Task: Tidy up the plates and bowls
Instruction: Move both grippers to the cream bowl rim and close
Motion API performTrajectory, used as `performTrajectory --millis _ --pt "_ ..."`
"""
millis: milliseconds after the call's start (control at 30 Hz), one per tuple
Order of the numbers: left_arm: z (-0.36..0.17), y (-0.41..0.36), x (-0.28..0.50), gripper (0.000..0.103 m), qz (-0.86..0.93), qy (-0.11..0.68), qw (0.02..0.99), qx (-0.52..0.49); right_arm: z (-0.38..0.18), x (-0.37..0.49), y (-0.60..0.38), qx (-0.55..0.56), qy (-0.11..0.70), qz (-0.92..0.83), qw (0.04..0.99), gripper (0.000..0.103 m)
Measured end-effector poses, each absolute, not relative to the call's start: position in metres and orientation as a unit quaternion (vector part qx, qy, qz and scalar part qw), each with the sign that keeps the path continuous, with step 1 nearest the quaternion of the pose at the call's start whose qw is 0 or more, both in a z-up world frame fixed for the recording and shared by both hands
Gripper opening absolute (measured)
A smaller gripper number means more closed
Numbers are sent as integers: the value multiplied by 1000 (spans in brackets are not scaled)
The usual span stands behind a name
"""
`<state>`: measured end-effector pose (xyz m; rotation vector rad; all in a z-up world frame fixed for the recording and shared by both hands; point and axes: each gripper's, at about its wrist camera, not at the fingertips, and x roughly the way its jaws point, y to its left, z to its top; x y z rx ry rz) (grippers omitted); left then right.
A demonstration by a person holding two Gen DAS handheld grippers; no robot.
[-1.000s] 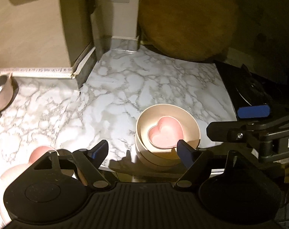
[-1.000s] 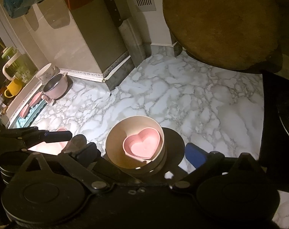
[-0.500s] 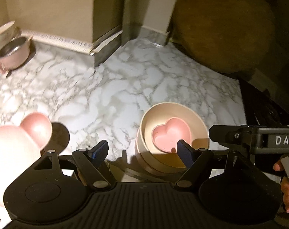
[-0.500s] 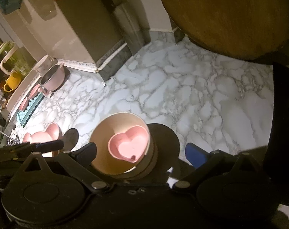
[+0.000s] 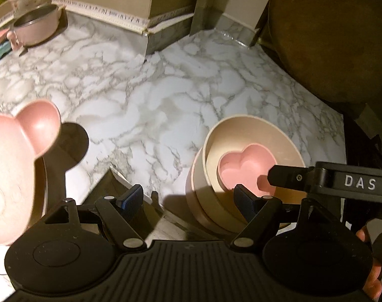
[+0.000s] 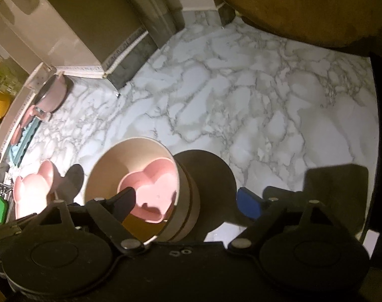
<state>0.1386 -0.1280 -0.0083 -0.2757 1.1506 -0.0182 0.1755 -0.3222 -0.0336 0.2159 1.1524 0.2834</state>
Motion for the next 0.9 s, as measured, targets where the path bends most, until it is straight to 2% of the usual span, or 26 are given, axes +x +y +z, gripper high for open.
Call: performTrajectory --millis 233,567,700,733,867,900 --pt "-12 -129 140 79 -1 540 831 -134 -45 181 -317 93 555 132 816 74" --pt "-7 -130 146 78 8 537 832 -141 -43 186 -317 105 547 135 819 68" --pt "-10 -131 148 77 14 542 828 -144 -40 187 -318 106 545 134 821 61" --pt "-11 -131 148 73 13 543 827 -145 -41 188 -318 107 545 134 821 58" --pt "-11 -131 148 68 14 543 827 -148 -44 190 -321 113 550 130 817 47" --pt "-11 -132 148 62 12 542 827 -150 -45 190 -321 113 552 131 816 46"
